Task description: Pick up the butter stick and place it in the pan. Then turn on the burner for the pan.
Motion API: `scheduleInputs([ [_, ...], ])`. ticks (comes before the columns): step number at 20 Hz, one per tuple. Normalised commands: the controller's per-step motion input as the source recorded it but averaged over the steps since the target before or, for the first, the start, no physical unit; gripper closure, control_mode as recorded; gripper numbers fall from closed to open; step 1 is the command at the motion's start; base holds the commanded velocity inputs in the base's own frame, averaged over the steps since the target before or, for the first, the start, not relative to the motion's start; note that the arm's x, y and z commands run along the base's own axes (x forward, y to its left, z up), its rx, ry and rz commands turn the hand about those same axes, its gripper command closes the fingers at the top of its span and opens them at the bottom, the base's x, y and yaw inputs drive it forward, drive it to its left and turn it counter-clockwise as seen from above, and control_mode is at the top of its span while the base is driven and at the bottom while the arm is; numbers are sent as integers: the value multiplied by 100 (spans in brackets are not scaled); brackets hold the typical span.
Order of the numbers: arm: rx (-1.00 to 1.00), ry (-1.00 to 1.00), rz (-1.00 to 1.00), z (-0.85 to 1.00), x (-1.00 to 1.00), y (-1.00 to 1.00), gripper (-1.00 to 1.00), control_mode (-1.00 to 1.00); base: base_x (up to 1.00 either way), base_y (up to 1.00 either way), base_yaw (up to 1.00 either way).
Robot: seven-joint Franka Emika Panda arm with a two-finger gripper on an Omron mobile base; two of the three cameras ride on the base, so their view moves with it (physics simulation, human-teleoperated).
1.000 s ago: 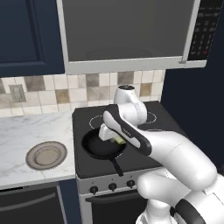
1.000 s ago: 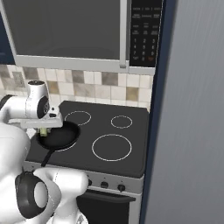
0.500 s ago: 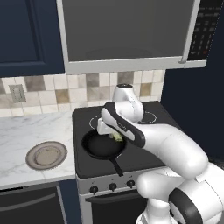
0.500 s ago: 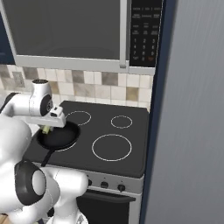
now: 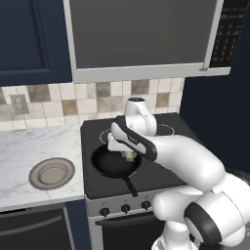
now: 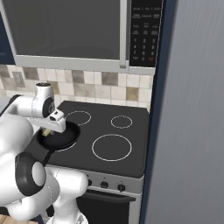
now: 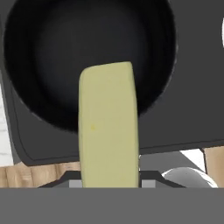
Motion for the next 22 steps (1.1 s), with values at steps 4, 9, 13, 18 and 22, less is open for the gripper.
scheduleInputs([
  [4,0,0,-12,-33,26,0,100,-100,0,0,0],
  [9,0,0,-2,-30,40,0,100,-100,0,0,0],
  [13,0,1,0,-32,30,0,100,-100,0,0,0],
  [18,0,2,0,-26,19,0,100,-100,0,0,0],
  [22,0,2,0,-21,13,0,100,-100,0,0,0],
])
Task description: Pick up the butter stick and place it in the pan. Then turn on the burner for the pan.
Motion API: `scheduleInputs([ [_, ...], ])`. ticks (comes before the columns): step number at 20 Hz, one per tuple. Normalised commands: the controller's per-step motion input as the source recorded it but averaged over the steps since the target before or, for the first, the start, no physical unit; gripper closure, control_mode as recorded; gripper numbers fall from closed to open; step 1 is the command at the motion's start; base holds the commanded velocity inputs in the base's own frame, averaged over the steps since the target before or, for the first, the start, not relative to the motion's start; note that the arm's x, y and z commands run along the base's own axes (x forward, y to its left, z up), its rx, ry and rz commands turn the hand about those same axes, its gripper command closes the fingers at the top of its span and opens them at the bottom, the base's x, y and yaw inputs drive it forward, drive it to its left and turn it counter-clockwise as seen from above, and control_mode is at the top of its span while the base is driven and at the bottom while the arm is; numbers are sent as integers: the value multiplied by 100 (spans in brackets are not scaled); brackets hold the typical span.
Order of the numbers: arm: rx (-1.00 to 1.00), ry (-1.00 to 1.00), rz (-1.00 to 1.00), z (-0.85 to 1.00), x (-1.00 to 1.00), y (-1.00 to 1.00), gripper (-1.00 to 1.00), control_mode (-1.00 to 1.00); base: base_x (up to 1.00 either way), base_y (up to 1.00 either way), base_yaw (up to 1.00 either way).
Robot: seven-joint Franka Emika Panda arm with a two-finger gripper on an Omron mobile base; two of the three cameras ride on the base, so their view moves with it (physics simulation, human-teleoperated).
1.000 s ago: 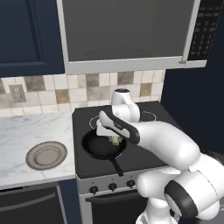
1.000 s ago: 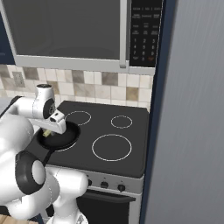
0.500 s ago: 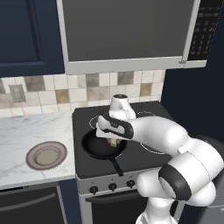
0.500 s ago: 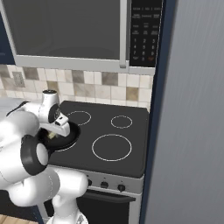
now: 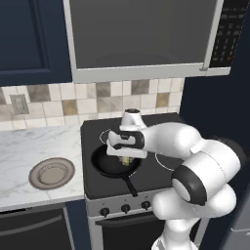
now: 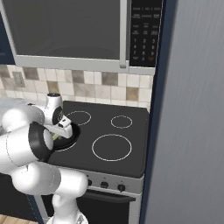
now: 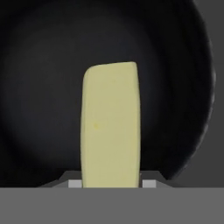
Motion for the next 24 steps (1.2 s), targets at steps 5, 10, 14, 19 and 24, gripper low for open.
scheduleInputs([
  [5,0,0,0,-24,9,1,100,-100,0,0,0],
  [10,0,0,-1,-28,2,5,100,-100,0,0,0],
  [14,0,0,-2,-19,2,5,100,-100,0,0,0],
  [19,0,0,-1,-3,1,1,-100,-100,0,0,0],
  [24,0,0,0,0,0,0,-100,-100,0,0,0],
])
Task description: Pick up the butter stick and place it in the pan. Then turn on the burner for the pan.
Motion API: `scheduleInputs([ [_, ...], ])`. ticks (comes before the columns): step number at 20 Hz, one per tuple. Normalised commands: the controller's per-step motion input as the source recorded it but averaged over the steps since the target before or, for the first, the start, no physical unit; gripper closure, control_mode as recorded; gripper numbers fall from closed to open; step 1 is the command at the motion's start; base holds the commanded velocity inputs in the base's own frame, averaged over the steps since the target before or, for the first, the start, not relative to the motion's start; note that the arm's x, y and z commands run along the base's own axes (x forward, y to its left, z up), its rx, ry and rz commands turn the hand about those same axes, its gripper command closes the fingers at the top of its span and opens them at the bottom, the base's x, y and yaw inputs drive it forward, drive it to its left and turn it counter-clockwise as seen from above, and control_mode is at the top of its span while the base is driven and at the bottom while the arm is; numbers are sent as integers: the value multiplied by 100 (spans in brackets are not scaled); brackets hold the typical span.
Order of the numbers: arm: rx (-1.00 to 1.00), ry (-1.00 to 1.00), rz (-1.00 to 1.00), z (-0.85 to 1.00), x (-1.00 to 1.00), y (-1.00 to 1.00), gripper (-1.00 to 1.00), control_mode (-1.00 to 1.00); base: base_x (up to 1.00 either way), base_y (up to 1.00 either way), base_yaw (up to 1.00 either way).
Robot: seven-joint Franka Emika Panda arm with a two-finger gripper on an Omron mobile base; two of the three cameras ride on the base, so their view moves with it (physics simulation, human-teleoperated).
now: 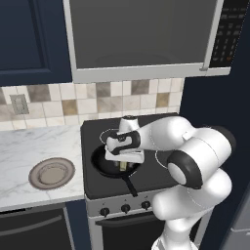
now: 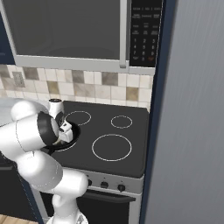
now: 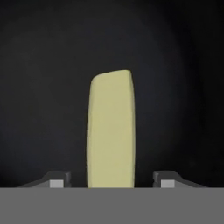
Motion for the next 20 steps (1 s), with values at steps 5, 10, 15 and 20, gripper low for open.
scheduleInputs([
  [5,0,0,0,1,-1,0,-100,-100,0,0,0],
  [10,0,-3,0,14,-4,0,-100,-100,0,0,0],
  [15,0,-12,0,33,-12,0,-100,-100,0,0,0],
  [20,0,-7,0,52,-23,1,-100,-100,0,0,0],
])
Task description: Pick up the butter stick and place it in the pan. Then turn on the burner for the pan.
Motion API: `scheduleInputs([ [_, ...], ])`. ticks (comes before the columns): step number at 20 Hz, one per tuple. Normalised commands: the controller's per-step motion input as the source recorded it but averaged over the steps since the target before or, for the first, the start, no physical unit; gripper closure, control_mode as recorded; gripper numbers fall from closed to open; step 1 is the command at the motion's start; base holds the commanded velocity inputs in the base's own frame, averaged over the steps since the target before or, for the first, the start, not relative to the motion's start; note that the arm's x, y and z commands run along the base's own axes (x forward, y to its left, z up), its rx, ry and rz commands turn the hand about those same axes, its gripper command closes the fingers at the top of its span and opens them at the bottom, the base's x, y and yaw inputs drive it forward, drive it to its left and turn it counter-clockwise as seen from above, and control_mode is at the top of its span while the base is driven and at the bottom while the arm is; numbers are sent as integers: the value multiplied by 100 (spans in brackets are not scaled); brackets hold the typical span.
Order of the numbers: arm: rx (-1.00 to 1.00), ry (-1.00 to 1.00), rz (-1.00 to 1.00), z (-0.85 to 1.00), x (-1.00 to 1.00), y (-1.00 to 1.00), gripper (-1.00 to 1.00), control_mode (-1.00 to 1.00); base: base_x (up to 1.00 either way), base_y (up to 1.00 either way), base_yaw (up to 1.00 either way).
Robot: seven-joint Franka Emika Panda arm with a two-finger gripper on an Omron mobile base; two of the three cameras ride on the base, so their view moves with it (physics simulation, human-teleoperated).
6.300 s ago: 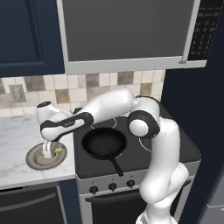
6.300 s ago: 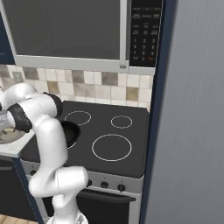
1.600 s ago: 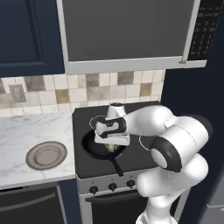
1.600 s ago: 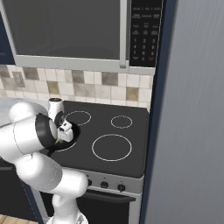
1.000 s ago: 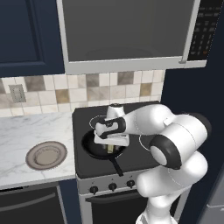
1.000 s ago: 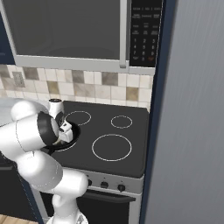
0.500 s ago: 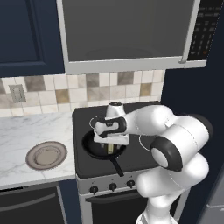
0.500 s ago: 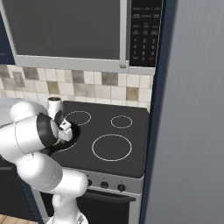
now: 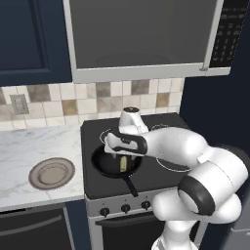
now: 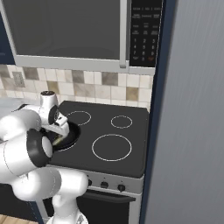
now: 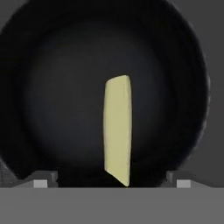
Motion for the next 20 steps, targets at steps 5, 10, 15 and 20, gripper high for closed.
scheduleInputs([
  [5,0,-10,0,48,-48,2,-100,-100,0,0,0],
  [10,0,-10,0,45,-54,5,-100,-100,0,0,0],
  [15,0,-14,0,43,-63,4,-100,-100,0,0,0],
  [20,0,-15,0,35,-51,13,-100,-100,0,0,0],
])
